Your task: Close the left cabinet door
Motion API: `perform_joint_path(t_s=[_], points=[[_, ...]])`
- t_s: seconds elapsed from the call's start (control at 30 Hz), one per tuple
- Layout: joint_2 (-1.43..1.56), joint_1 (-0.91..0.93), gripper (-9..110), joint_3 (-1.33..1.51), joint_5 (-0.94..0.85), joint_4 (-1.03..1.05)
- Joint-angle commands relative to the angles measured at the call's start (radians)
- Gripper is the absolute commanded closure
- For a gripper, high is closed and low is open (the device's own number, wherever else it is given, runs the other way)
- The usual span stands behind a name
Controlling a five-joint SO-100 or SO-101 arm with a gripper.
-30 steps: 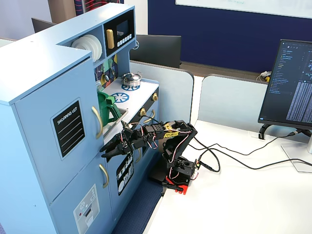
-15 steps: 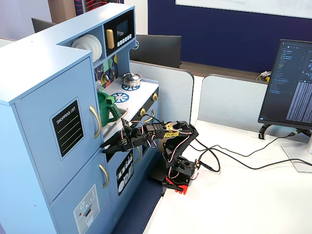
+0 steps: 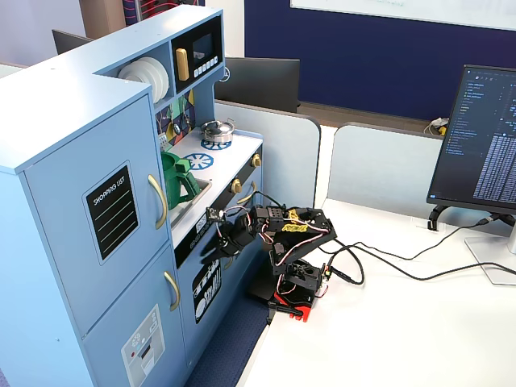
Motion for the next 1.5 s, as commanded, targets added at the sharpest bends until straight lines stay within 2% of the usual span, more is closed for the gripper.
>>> perform_joint_path(t_s=[0.0, 0.23, 0.47, 0.93, 1.07, 1.47], points=[[0.097, 0.160, 102, 0.087, 0.044, 0.078], [0.239, 0.314, 102, 0.209, 0.190, 0.310], [0.348, 0.385, 102, 0.304, 0.233, 0.477], [0.486, 0.459, 102, 0.468, 0.282, 0.657], [0.486, 0.456, 101, 0.468, 0.218, 0.744], [0.488, 0.457, 100, 0.469, 0.230, 0.744]])
